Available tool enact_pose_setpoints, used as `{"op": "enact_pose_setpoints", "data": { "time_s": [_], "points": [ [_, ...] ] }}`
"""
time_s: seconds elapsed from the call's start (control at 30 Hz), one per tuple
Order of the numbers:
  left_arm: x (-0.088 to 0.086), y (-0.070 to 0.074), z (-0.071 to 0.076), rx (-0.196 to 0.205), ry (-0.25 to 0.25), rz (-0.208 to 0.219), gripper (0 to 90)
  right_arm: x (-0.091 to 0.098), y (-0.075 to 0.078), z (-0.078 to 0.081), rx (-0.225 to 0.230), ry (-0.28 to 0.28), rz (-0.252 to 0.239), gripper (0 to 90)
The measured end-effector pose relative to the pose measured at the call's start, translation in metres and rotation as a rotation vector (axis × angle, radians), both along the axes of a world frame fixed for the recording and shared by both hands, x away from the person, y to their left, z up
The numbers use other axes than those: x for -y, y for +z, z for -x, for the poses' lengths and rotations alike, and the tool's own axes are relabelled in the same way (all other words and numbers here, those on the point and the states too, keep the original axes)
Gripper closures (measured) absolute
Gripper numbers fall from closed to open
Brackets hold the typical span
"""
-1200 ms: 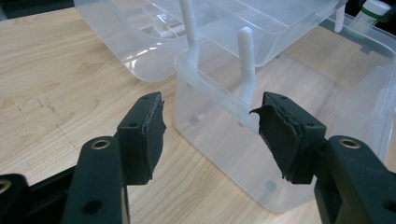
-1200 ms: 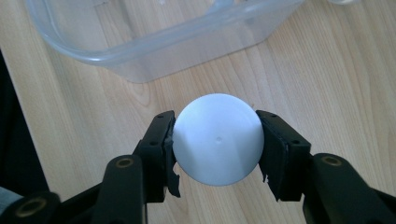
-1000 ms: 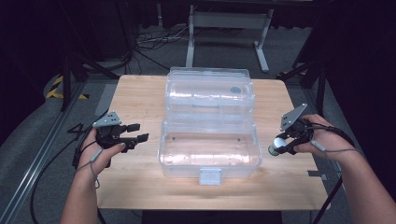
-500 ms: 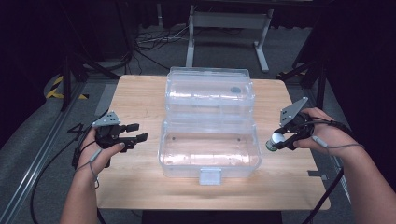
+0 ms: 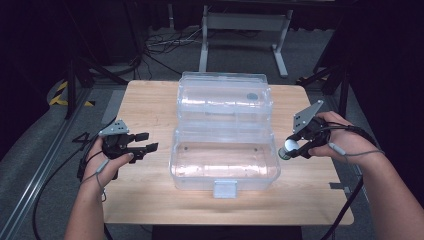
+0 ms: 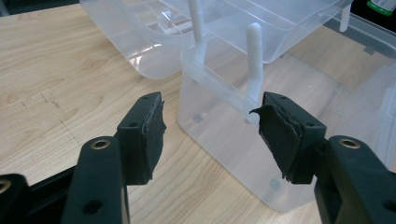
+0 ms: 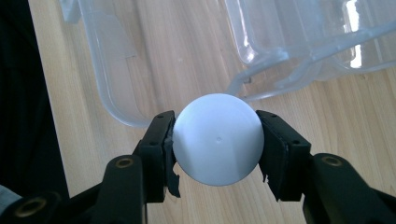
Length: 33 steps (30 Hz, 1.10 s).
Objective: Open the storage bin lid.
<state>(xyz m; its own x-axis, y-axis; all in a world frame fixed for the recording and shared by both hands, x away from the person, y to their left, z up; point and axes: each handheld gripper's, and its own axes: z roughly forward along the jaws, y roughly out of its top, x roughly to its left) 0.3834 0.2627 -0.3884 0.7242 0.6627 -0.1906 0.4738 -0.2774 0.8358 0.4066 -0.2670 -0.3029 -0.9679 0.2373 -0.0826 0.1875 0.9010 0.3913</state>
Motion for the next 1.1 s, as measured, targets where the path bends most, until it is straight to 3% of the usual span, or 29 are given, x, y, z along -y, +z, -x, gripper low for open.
{"op": "enact_pose_setpoints", "data": {
  "time_s": [0.4, 1.1],
  "points": [
    [-0.002, 0.000, 0.000, 0.002, 0.001, 0.003, 40.9, -0.023, 0.008, 0.005, 0.000, 0.061, 0.005, 50.1],
    [-0.002, -0.001, 0.000, -0.005, 0.005, 0.005, 40.9, -0.048, -0.005, 0.010, -0.030, 0.147, 0.030, 50.1]
  ]
}}
